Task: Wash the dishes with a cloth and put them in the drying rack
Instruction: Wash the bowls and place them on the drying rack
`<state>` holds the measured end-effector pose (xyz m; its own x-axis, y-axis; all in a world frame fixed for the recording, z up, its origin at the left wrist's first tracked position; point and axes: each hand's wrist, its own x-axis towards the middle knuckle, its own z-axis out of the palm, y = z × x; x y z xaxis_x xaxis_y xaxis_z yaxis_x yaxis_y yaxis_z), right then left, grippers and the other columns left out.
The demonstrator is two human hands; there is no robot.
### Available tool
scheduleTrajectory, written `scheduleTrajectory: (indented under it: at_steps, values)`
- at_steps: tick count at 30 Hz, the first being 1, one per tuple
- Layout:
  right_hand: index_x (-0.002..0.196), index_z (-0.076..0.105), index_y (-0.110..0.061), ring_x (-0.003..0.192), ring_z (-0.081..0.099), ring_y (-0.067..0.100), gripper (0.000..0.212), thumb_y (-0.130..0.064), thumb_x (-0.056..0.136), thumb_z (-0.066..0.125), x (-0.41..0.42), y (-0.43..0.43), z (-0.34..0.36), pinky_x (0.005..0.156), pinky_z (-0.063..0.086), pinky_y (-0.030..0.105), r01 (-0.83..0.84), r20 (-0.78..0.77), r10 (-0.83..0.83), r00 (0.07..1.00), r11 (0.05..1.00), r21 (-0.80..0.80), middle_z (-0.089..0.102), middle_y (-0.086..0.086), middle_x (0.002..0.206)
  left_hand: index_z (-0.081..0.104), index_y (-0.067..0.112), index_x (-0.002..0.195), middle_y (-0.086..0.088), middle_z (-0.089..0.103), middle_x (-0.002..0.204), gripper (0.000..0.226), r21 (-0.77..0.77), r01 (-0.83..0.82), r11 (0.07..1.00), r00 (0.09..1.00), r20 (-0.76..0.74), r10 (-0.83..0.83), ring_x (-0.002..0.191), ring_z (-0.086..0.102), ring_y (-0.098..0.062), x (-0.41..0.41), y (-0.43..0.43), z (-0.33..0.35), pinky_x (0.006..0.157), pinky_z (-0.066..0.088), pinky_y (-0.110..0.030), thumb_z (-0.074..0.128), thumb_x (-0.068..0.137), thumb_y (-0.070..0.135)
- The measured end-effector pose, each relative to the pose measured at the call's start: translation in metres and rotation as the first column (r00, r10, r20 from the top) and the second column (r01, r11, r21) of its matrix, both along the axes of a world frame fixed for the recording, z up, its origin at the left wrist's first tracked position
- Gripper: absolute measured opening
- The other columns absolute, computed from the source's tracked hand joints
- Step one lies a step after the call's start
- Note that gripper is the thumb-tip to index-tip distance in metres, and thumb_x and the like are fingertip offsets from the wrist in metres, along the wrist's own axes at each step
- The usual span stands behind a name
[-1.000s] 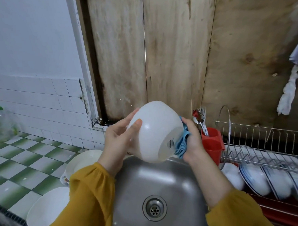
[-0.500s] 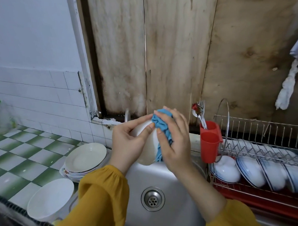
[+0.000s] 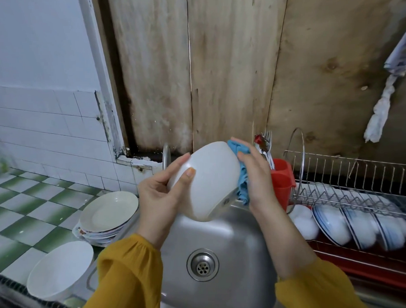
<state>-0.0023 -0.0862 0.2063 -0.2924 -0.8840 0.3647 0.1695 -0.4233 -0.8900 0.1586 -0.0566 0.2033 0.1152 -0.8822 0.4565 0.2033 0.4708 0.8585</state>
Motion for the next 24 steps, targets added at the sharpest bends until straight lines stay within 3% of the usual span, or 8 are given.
scheduleTrajectory:
  at_steps: [3,5,8,10,12,15,19,24]
  values:
    - [0.12,0.065,-0.023,0.119,0.051,0.011,0.036,-0.027,0.088,0.049,0.015,0.012,-0.002,0.102,0.037,0.022,0.161,-0.48,-0.353,0.803,0.904,-0.396,0.059,-0.003,0.125,0.072,0.024,0.099,0.017,0.074,0.095,0.024,-0.017,-0.021,1.0,0.999,0.029,0.021,0.086,0.067,0.002,-0.002,0.0,0.001,0.075,0.053,-0.015,0.071,0.079,0.01]
    - [0.123,0.065,-0.02,0.126,0.045,0.022,0.037,-0.027,0.091,0.047,0.021,0.016,-0.009,0.111,0.03,0.028,0.114,-0.598,-0.5,0.626,0.818,-0.564,0.057,0.002,0.129,0.073,0.021,0.099,0.009,0.075,0.097,0.026,0.003,-0.001,1.0,1.0,-0.015,0.001,0.088,0.069,-0.004,0.0,0.0,-0.001,0.078,0.056,-0.021,0.071,0.074,0.015]
    - [0.113,0.068,-0.024,0.121,0.052,0.021,0.03,-0.024,0.089,0.049,0.018,0.013,-0.011,0.107,0.036,0.03,0.122,-0.477,-0.397,0.784,0.852,-0.509,0.059,-0.002,0.125,0.077,0.026,0.094,0.006,0.076,0.092,0.027,0.022,0.01,1.0,0.998,-0.064,-0.008,0.086,0.069,-0.006,0.006,0.002,-0.007,0.078,0.058,-0.025,0.071,0.069,0.017]
    - [0.103,0.071,-0.026,0.112,0.06,0.018,0.026,-0.02,0.087,0.051,0.014,0.007,-0.004,0.098,0.045,0.03,0.084,-0.146,-0.119,0.982,0.97,-0.229,0.066,0.001,0.118,0.076,0.025,0.096,0.009,0.076,0.089,0.028,0.019,0.009,1.0,0.998,-0.069,-0.008,0.083,0.068,-0.002,0.007,0.007,-0.008,0.074,0.056,-0.02,0.07,0.07,0.016]
    - [0.1,0.072,-0.023,0.103,0.063,0.018,0.026,-0.014,0.09,0.05,0.009,0.001,0.001,0.087,0.049,0.03,0.014,0.07,-0.013,0.997,1.0,-0.019,0.07,0.002,0.11,0.072,0.02,0.098,0.014,0.075,0.087,0.026,-0.006,0.007,1.0,0.999,-0.032,-0.007,0.082,0.067,0.002,0.009,0.01,-0.006,0.071,0.054,-0.016,0.069,0.073,0.012]
    - [0.108,0.069,-0.027,0.108,0.061,0.013,0.03,-0.021,0.086,0.049,0.017,0.012,0.0,0.089,0.048,0.026,0.093,-0.074,-0.1,0.992,0.992,-0.09,0.067,-0.005,0.115,0.069,0.023,0.1,0.021,0.073,0.086,0.026,-0.05,-0.018,0.999,1.0,0.015,0.018,0.083,0.067,0.006,0.013,0.012,0.0,0.072,0.054,-0.014,0.067,0.078,0.008]
    - [0.117,0.063,-0.032,0.123,0.051,0.017,0.034,-0.024,0.089,0.048,0.029,0.027,-0.013,0.104,0.039,0.028,0.151,-0.386,-0.345,0.855,0.879,-0.452,0.056,-0.006,0.127,0.072,0.023,0.097,0.018,0.074,0.083,0.025,-0.057,-0.029,0.998,0.999,-0.023,0.028,0.079,0.067,0.005,0.019,0.011,-0.001,0.069,0.054,-0.014,0.067,0.078,0.007]
    - [0.106,0.071,-0.026,0.113,0.061,0.018,0.033,-0.021,0.08,0.053,0.018,0.021,-0.009,0.097,0.047,0.033,-0.025,0.014,0.028,1.0,0.989,-0.143,0.068,0.0,0.119,0.08,0.028,0.085,0.003,0.076,0.091,0.016,-0.041,0.008,0.999,0.987,-0.161,-0.015,0.091,0.068,-0.01,0.03,0.006,-0.016,0.084,0.055,-0.029,0.076,0.071,0.021]
